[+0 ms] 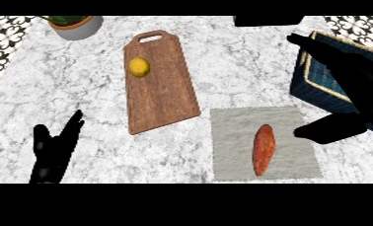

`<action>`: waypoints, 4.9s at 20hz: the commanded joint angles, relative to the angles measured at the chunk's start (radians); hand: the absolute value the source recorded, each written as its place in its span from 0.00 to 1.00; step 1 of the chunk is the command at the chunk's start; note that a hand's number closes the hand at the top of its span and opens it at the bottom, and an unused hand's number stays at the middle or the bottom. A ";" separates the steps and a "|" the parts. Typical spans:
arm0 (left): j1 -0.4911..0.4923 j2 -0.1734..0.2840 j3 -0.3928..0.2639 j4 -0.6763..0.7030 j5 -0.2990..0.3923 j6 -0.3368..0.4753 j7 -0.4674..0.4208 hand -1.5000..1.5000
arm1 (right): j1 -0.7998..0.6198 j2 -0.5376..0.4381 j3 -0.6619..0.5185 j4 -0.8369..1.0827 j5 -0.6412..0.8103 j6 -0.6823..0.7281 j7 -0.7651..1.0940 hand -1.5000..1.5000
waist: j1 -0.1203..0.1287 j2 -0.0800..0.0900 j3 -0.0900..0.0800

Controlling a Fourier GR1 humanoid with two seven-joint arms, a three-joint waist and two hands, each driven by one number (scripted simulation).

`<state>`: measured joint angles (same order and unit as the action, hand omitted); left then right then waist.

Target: Pick the sweet potato from the placemat and place it in the basket

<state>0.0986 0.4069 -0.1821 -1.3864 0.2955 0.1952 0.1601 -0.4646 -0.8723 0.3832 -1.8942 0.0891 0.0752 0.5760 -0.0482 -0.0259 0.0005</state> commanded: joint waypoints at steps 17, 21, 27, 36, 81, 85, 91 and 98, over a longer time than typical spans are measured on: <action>0.087 -0.049 -0.017 -0.047 -0.033 -0.013 0.024 0.50 | 0.137 -0.328 -0.333 -0.284 -0.570 0.445 0.332 0.00 | 0.038 0.021 0.000; 0.025 -0.044 -0.007 -0.002 -0.043 -0.035 0.066 0.50 | 0.154 -0.230 -0.285 -0.256 -0.456 0.421 0.309 0.00 | 0.048 0.026 -0.001; 0.018 -0.063 0.014 0.025 -0.041 -0.044 0.068 0.50 | 0.276 -0.094 -0.232 -0.283 -0.255 0.384 0.225 0.00 | 0.044 0.026 0.000; 0.038 -0.082 0.009 0.032 -0.089 -0.062 0.030 0.50 | 0.308 0.069 -0.035 -0.161 0.065 0.373 0.165 0.00 | 0.054 0.028 0.000; 0.022 -0.117 0.149 -0.045 -0.136 -0.172 0.162 0.50 | 0.395 0.434 0.004 0.225 0.612 0.328 -0.172 0.00 | 0.049 0.025 0.000; 0.029 -0.163 0.136 -0.051 -0.170 -0.150 0.128 0.50 | 0.379 0.496 0.013 0.338 0.662 0.285 -0.218 0.00 | 0.051 0.026 0.000; 0.050 -0.165 0.146 -0.051 -0.186 -0.155 0.119 0.50 | 0.423 0.438 0.042 0.314 0.754 0.220 -0.333 1.00 | 0.050 0.026 0.000; 0.027 -0.200 0.134 -0.025 -0.228 -0.146 0.122 0.50 | 0.383 0.497 0.064 0.372 0.849 0.217 -0.332 1.00 | 0.051 0.026 -0.001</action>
<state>0.1187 0.2318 -0.0375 -1.4618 0.0899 0.0437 0.2733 -0.0707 -0.4200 0.4207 -1.5627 0.8843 0.3080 0.2508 0.0021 -0.0089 0.0059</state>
